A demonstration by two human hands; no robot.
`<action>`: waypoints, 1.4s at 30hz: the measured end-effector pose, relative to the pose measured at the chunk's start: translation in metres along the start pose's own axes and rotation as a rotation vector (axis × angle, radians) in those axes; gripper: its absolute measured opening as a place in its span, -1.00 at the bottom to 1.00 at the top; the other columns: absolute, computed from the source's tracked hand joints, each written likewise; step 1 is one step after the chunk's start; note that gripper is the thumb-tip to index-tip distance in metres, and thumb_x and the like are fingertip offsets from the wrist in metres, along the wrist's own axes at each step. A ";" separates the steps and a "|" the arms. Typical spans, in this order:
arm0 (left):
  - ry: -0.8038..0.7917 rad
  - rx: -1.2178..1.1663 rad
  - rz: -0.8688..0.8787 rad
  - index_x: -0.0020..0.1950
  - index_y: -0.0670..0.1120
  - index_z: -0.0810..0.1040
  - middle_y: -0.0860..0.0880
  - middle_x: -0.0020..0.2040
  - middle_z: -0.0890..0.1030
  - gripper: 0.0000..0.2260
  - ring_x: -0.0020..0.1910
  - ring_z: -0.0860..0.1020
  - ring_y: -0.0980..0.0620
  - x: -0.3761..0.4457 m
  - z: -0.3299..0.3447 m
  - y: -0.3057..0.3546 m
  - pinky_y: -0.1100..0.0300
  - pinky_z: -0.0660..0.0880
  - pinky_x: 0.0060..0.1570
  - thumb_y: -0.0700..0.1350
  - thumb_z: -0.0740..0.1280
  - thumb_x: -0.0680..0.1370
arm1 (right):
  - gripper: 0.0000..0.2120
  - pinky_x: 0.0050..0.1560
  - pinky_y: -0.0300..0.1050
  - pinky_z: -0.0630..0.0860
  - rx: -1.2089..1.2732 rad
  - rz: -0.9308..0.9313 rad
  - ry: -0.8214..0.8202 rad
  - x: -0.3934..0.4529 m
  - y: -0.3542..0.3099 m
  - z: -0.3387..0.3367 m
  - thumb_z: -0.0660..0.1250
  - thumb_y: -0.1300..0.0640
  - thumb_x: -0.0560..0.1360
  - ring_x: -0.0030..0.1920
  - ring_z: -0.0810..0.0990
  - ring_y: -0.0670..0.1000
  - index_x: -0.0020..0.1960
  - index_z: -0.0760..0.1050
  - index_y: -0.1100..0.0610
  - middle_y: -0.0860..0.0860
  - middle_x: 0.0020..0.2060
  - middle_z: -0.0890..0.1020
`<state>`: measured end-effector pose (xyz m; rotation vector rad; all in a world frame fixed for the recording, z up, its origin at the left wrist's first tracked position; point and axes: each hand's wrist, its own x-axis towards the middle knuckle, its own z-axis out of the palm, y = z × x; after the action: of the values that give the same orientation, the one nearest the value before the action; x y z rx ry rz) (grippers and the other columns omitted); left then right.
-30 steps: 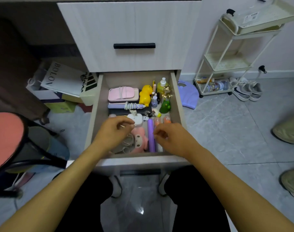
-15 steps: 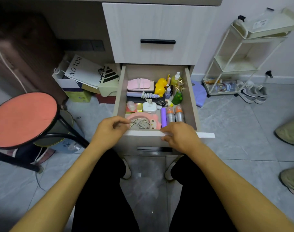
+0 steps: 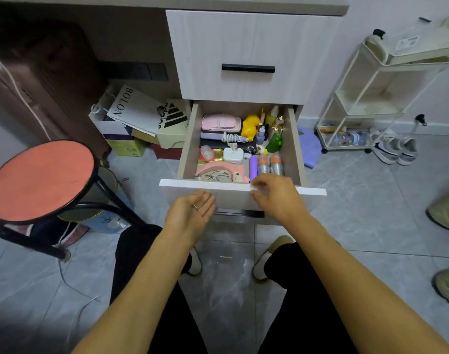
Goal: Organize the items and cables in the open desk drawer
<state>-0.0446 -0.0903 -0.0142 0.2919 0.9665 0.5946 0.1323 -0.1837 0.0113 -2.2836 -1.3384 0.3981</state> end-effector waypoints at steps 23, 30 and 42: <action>-0.122 0.260 0.257 0.59 -0.13 0.05 -0.05 0.60 0.07 -0.36 0.37 0.44 -0.12 0.130 0.134 0.039 -0.01 0.43 0.29 -0.48 0.11 0.56 | -0.88 -0.12 -0.28 0.45 0.110 0.045 -0.025 0.128 0.015 -0.041 0.33 0.22 0.51 -0.16 0.59 -0.02 -0.03 0.64 0.12 0.02 -0.17 0.65; -0.123 0.359 0.291 0.60 -0.10 0.02 -0.08 0.59 0.06 -0.36 0.40 0.41 -0.08 0.174 0.168 0.060 -0.02 0.43 0.31 -0.45 0.14 0.59 | -0.88 -0.34 -0.41 0.41 0.142 0.034 -0.009 0.174 0.017 -0.038 0.31 0.23 0.52 -0.24 0.58 -0.02 -0.05 0.63 0.12 -0.04 -0.28 0.58; -0.152 0.473 0.267 0.59 -0.13 0.05 -0.06 0.61 0.03 -0.36 0.43 0.36 -0.09 0.215 0.168 0.084 -0.01 0.43 0.30 -0.48 0.14 0.57 | -0.85 -0.38 -0.45 0.34 0.164 0.040 -0.017 0.187 0.025 -0.032 0.29 0.26 0.51 -0.23 0.56 -0.05 -0.08 0.63 0.13 -0.02 -0.25 0.61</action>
<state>0.1594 0.1094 -0.0287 0.8863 0.9187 0.5698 0.2556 -0.0385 0.0223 -2.1786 -1.2228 0.5217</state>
